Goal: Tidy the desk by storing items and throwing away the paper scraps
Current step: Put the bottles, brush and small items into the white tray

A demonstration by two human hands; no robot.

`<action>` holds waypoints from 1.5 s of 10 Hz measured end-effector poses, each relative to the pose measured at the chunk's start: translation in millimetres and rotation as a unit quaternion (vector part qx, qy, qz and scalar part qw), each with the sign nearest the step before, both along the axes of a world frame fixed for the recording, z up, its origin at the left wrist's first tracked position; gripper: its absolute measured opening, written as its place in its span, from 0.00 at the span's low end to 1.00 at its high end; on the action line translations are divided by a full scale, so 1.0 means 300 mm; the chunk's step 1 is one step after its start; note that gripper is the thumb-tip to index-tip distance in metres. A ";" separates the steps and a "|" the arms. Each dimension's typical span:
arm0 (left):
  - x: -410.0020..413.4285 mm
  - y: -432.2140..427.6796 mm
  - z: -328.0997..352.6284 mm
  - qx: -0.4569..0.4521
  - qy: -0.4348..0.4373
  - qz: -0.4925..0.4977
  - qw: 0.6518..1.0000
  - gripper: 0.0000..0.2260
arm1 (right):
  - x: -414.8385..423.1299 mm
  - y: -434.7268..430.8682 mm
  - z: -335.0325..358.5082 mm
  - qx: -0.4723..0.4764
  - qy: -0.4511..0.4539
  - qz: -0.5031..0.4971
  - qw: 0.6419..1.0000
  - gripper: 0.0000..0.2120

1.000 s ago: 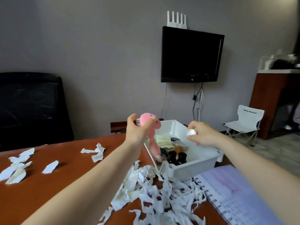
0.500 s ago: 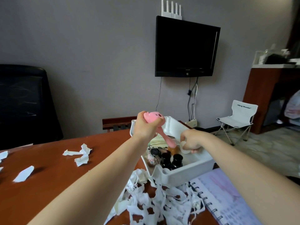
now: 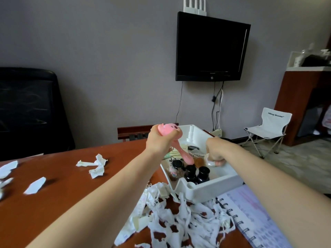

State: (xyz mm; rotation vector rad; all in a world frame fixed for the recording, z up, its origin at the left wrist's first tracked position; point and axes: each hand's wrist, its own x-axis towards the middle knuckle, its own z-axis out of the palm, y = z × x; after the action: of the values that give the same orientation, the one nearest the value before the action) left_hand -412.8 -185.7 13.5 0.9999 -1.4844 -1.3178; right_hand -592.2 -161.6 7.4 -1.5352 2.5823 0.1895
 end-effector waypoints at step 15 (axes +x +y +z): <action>-0.065 0.040 0.009 -0.074 -0.377 -0.102 0.917 0.10 | 0.071 0.165 0.063 -0.050 -0.155 0.184 0.969 0.16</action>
State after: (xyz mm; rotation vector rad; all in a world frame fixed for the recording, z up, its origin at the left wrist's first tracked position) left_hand -432.2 -173.7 16.1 1.3637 -2.2815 -0.9624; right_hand -570.8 -112.2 26.3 -1.8976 2.0832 -0.1392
